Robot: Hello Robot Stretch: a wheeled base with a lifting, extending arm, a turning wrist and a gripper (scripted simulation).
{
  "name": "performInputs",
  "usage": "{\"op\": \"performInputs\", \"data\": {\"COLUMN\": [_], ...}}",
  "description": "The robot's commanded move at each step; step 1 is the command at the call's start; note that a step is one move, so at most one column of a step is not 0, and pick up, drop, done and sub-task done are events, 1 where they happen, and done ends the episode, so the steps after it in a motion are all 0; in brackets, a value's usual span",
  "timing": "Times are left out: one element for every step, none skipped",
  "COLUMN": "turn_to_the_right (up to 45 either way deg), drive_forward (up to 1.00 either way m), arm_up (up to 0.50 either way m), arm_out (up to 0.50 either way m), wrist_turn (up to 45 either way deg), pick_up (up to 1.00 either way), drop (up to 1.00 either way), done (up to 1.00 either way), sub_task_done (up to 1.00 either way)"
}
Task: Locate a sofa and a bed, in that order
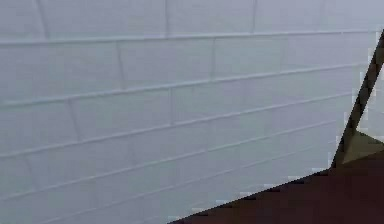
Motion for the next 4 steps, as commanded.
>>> {"op": "performInputs", "data": {"turn_to_the_right": [45.0, 6.0, 0.0, 0.0], "drive_forward": [0.0, 0.0, 1.0, 1.0], "arm_up": [0.0, 0.0, 0.0, 0.0], "arm_out": [0.0, 0.0, 0.0, 0.0], "wrist_turn": [0.0, 0.0, 0.0, 0.0], "pick_up": [0.0, 0.0, 0.0, 0.0], "drop": [0.0, 0.0, 0.0, 0.0], "done": [0.0, 0.0, 0.0, 0.0], "sub_task_done": [0.0, 0.0, 0.0, 0.0]}}
